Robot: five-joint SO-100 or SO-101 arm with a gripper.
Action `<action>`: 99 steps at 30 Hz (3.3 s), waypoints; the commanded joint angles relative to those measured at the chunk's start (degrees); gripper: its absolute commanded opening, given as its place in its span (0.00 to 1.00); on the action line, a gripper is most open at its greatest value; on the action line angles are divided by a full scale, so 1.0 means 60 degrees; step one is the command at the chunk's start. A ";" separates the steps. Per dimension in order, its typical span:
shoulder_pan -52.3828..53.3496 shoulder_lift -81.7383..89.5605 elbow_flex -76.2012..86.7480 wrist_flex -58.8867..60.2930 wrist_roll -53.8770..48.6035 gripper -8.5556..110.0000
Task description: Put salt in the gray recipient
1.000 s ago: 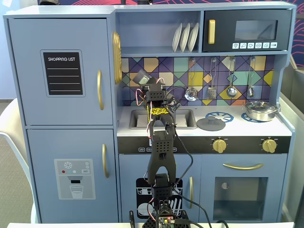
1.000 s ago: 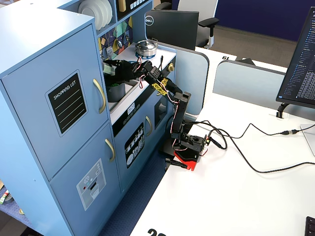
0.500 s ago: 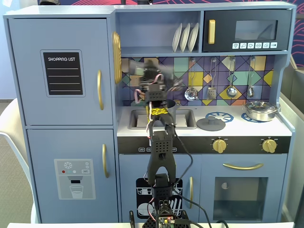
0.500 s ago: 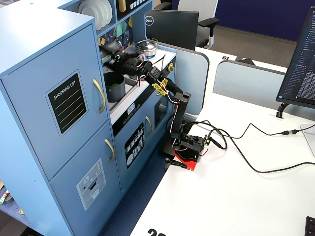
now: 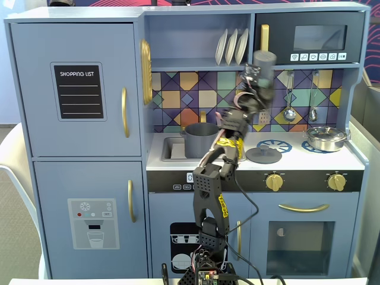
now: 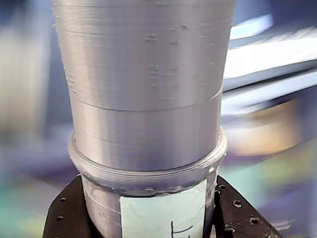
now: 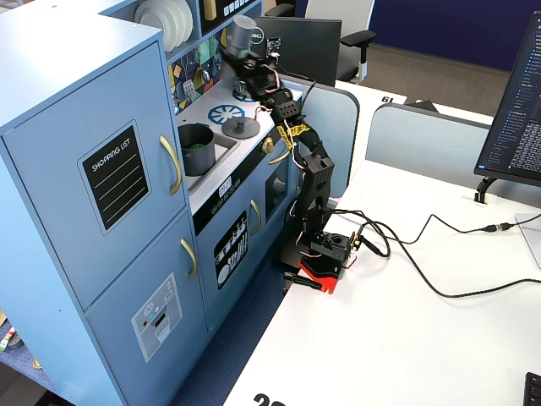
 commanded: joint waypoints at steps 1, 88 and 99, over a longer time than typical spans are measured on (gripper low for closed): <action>0.0967 0.0762 0.1333 -0.0996 -0.1597 0.07; -0.6196 1.3403 1.5527 1.0415 -0.0718 0.07; -0.6255 1.3491 1.7754 1.0078 -0.1099 0.09</action>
